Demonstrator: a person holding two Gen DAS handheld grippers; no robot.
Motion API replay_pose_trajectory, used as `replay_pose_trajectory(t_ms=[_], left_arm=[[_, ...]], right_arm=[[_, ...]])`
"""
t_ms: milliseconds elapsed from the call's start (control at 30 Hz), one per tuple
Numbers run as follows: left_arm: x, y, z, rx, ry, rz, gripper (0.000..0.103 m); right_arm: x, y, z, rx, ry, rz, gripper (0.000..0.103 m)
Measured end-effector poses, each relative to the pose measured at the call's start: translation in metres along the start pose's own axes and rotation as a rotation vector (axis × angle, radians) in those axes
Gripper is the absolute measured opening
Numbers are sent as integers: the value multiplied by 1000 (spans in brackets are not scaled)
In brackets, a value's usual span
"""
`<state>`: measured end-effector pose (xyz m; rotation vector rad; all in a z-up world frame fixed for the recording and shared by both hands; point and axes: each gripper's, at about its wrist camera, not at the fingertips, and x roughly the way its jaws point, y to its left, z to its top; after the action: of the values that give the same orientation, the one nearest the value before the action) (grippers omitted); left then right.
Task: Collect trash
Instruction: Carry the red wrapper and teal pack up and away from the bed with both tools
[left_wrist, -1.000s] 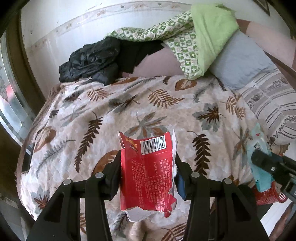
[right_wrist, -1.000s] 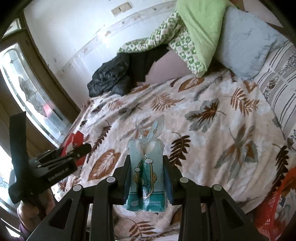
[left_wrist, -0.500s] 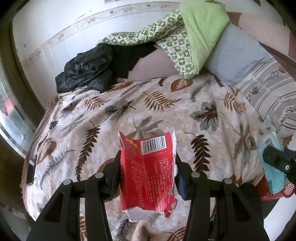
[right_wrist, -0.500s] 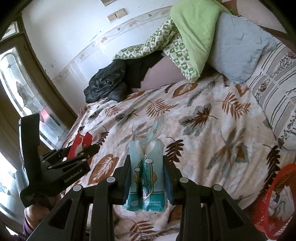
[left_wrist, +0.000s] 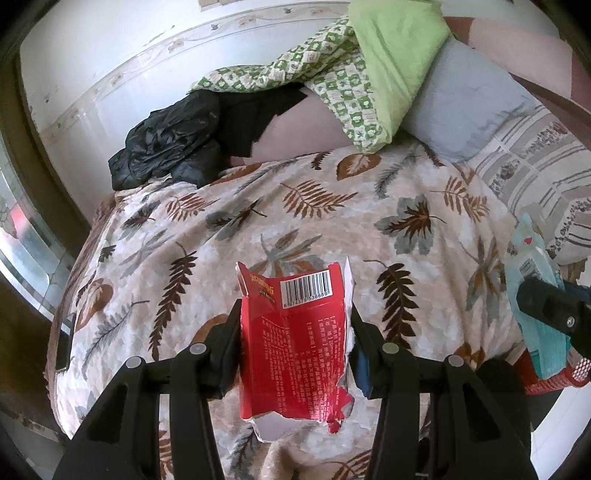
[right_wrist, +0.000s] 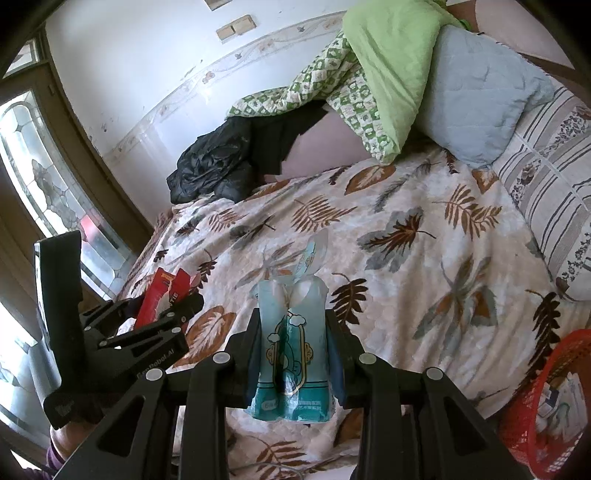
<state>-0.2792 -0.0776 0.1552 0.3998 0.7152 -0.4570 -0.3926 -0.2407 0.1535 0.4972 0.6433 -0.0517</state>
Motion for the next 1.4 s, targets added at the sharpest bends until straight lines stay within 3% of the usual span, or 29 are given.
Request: replay_pose_trajectory(t_ms=[467, 733, 1000, 1400], left_arm=[[-12, -18, 8, 49, -31, -5, 48], [-35, -14, 38, 55, -109, -28, 48], [-59, -50, 57, 127, -190, -89, 49], [-69, -122, 57, 239, -205, -159, 49]], right_arm=[[-23, -17, 14, 49, -71, 27, 33], [-45, 2, 38, 9, -129, 58, 33], [-89, -4, 44, -3, -200, 5, 33], [-133, -81, 9, 162, -239, -131, 33]])
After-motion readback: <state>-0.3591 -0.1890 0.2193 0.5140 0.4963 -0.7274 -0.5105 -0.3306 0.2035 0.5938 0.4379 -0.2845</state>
